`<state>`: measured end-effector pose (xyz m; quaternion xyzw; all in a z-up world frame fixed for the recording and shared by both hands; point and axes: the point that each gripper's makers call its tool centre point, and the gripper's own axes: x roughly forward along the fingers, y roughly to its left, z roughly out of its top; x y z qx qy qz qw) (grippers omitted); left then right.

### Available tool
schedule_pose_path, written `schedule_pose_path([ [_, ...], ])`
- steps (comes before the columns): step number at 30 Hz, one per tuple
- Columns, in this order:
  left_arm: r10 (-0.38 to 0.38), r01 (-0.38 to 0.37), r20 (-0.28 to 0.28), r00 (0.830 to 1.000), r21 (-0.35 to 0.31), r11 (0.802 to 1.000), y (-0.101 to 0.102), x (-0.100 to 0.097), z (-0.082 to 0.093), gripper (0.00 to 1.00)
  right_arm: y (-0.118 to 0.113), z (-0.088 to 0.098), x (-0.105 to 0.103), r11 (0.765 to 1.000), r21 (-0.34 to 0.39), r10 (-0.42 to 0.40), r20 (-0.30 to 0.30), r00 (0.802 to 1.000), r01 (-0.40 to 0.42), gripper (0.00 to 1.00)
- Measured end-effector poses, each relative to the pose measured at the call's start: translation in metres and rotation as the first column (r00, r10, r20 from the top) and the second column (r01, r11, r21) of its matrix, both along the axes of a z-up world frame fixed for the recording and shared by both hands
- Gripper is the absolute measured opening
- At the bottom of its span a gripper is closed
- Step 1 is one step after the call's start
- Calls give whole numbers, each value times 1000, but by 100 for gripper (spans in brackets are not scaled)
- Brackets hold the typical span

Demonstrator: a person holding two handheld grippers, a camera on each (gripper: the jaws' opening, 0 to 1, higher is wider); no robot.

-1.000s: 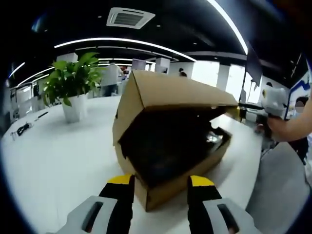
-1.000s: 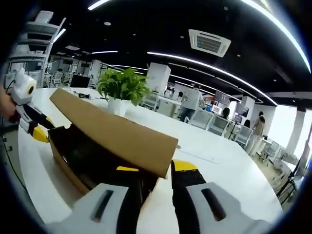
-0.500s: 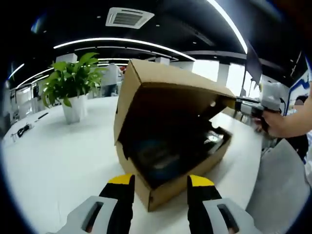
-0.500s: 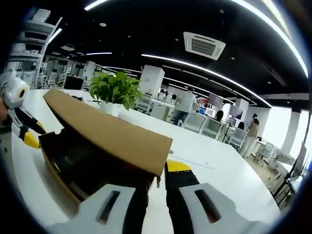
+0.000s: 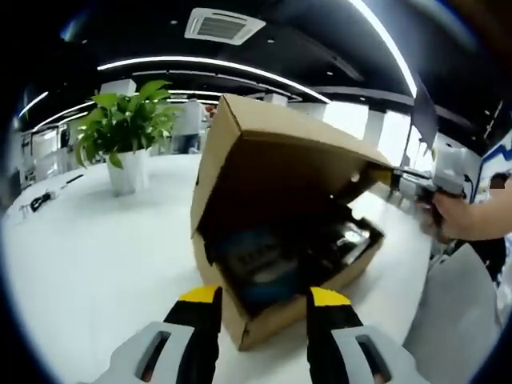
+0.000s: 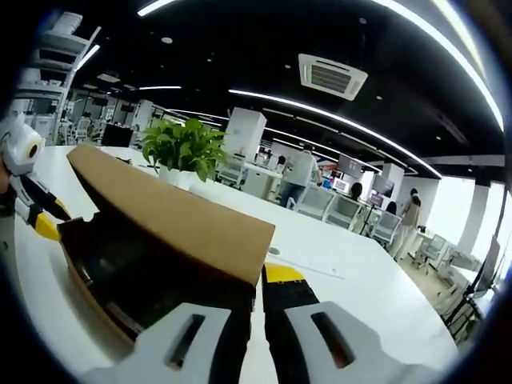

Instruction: Operate the shoe box by opening the lid, removing the specified soft item, and placing it in the target area until the item is outside and the box remains undamaged.

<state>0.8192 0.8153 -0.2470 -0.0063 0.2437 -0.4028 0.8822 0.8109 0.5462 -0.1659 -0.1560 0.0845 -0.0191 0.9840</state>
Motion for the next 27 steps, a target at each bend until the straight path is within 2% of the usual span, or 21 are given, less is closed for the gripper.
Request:
schedule_pose_path([
  [2,28,-28,-13,1000,-2,1000,2,6,4,39,0,0,0,1000,3,0,0,1000,0,1],
  [4,83,-82,-33,996,43,996,10,15,1,36,-1,0,2,1000,8,1,0,1000,-1,1],
  [6,106,-105,-24,994,50,993,10,21,5,34,-1,0,2,1000,15,3,0,1000,-3,1],
  [8,137,-133,-30,990,96,986,14,25,2,31,-2,-1,5,1000,22,6,-1,1000,-6,1],
  [9,145,-141,-30,989,99,985,14,27,2,31,-3,-1,5,1000,24,7,-3,1000,-6,1],
  [10,180,-173,-37,983,137,975,20,30,-3,29,-3,-2,7,1000,25,7,-3,1000,-7,1],
  [27,262,-237,-57,963,275,932,20,32,-22,21,-6,1,18,999,27,27,1,1000,-27,1],
])
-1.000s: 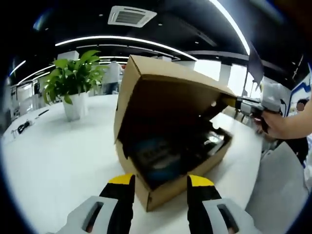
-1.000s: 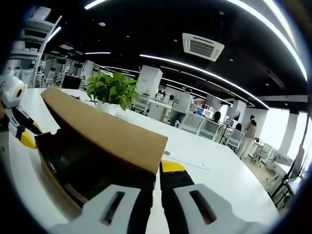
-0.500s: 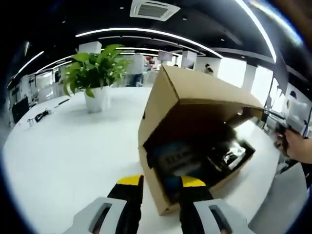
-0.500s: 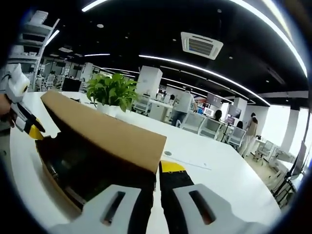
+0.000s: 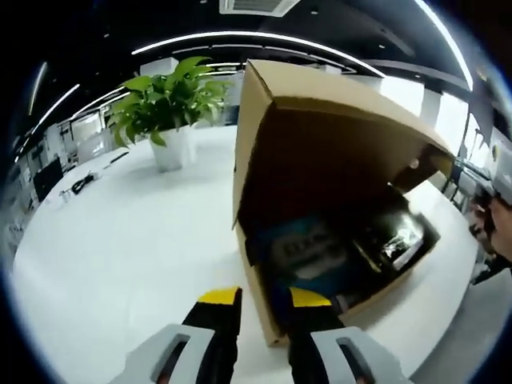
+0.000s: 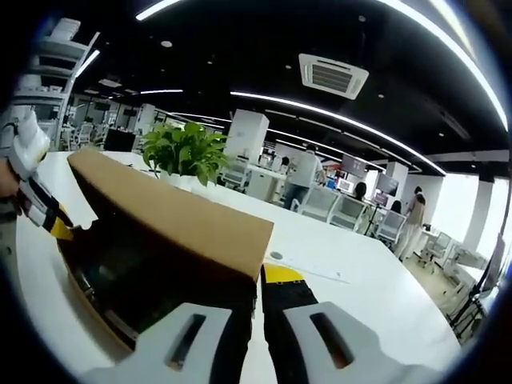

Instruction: Operate the shoe box by opening the lid, removing the specified soft item, and placing it in the target area until the item is outside and the box remains undamaged.

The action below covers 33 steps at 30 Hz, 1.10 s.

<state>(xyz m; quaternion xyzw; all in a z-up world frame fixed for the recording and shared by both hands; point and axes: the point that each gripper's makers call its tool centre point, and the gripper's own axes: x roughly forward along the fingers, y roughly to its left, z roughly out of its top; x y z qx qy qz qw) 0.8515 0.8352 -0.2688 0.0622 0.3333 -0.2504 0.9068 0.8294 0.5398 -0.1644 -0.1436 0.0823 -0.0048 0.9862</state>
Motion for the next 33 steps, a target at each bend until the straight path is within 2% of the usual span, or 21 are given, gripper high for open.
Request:
schedule_pose_path([
  [12,-18,19,-14,1000,87,996,-4,-2,-5,8,-1,5,10,1000,10,12,-19,1000,-12,0],
  [23,-22,25,-42,999,79,997,-4,-1,-6,8,-2,8,11,1000,11,-3,-45,999,3,0],
  [31,-20,23,-63,998,60,998,-2,-2,-7,7,-6,14,28,1000,7,-7,-69,998,8,0],
  [33,-18,21,-64,998,57,998,-3,-2,-7,7,-5,20,30,1000,7,-5,-73,997,6,0],
])
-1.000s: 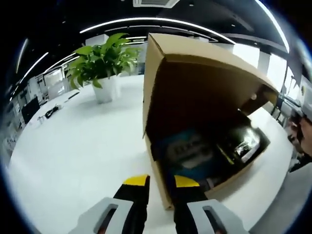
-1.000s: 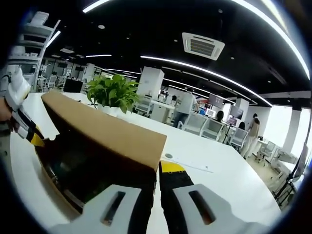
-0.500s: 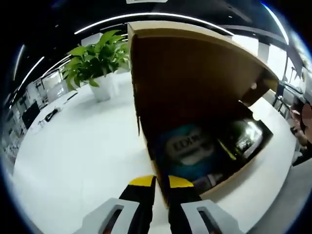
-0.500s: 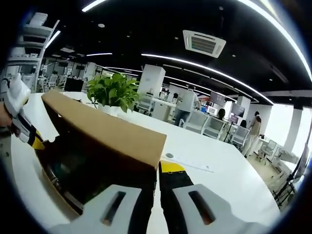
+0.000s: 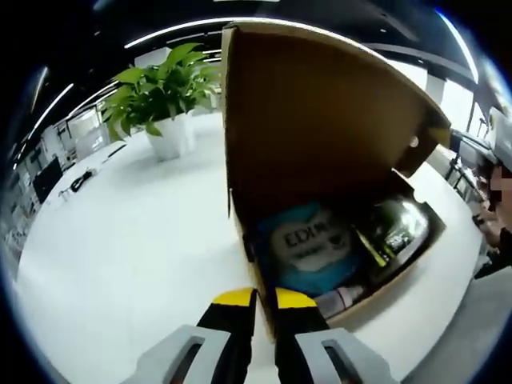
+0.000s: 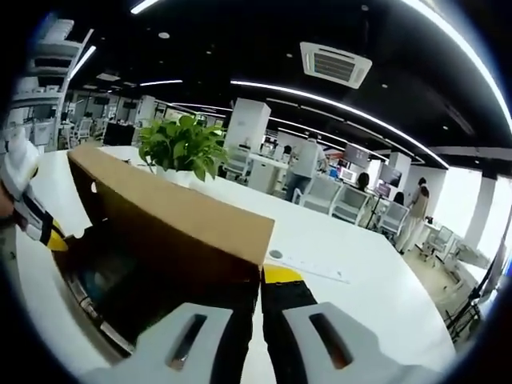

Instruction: Operate the shoe box by opening the lid, removing the specified soft item, and placing it in the target area until the item is outside and the box remains undamaged.

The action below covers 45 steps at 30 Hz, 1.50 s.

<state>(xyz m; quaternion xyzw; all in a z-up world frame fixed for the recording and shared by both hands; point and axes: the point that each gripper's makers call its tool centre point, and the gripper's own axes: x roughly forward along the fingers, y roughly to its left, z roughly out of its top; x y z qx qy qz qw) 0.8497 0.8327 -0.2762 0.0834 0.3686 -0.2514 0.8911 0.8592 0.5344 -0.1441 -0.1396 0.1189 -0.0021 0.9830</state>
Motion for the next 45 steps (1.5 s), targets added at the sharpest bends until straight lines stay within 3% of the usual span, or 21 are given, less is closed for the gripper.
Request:
schedule_pose_path([
  [26,-18,18,-8,1000,-5,1000,2,10,0,6,-15,0,64,999,-4,34,-69,997,-34,0],
  [27,-21,21,-8,1000,-4,1000,2,10,0,6,-17,-2,72,999,-8,38,-75,996,-39,0],
  [37,-33,33,-8,999,3,999,2,12,0,6,-21,-8,89,999,-1,31,-96,995,-32,0],
  [45,-33,33,-9,999,5,999,2,11,0,6,-28,-23,112,1000,18,25,-140,990,-23,0],
])
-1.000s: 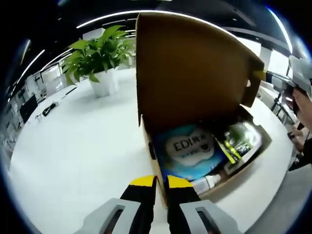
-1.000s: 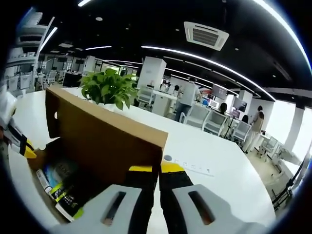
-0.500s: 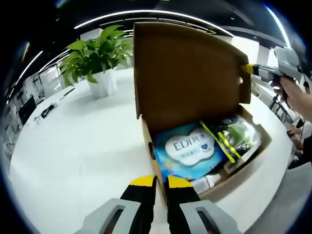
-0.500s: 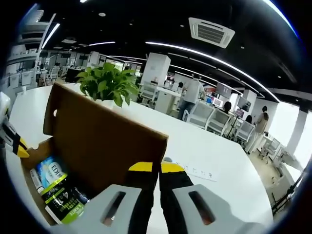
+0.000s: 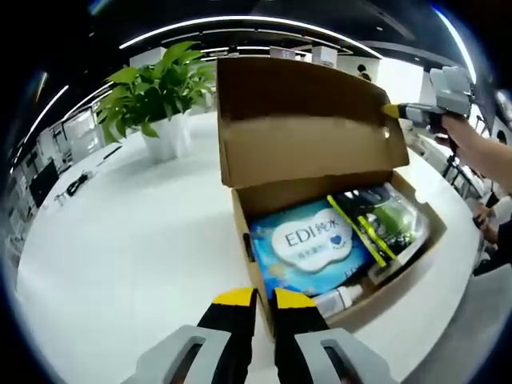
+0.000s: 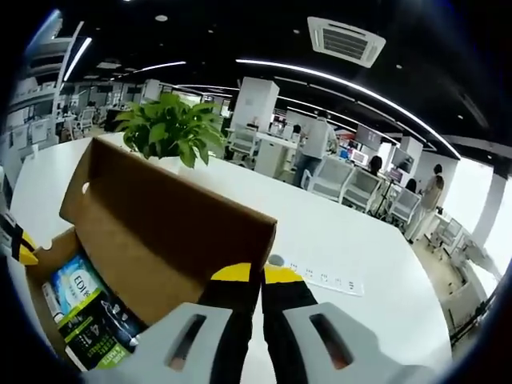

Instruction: Operate the shoe box by opening the lid, removing the specified soft item, and placing it in the target area until the item is outside and the box remains undamaged.

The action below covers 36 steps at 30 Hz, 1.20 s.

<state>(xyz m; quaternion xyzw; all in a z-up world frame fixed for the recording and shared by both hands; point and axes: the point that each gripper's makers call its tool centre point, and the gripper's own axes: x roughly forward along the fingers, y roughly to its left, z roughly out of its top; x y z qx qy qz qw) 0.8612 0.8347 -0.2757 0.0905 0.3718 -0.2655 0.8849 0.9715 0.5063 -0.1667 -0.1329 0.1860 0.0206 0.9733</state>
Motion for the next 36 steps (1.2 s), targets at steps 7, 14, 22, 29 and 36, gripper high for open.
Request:
schedule_pose_path([
  [7,-2,2,0,1000,-1,1000,0,0,0,6,-2,-7,6,1000,9,-6,-20,1000,7,0],
  [14,-7,7,-3,1000,1,1000,-2,0,0,6,-4,-14,13,1000,14,-7,-38,999,8,0],
  [22,-5,5,-2,1000,-4,1000,-2,-1,0,7,-6,-23,22,1000,9,-1,-62,998,2,1],
  [29,-5,5,-1,1000,-5,1000,-3,-1,1,7,-8,-33,28,1000,7,2,-97,995,-2,1],
  [36,-4,4,-8,1000,-13,1000,-4,-2,2,7,-11,-49,39,1000,12,9,-134,991,-8,1],
])
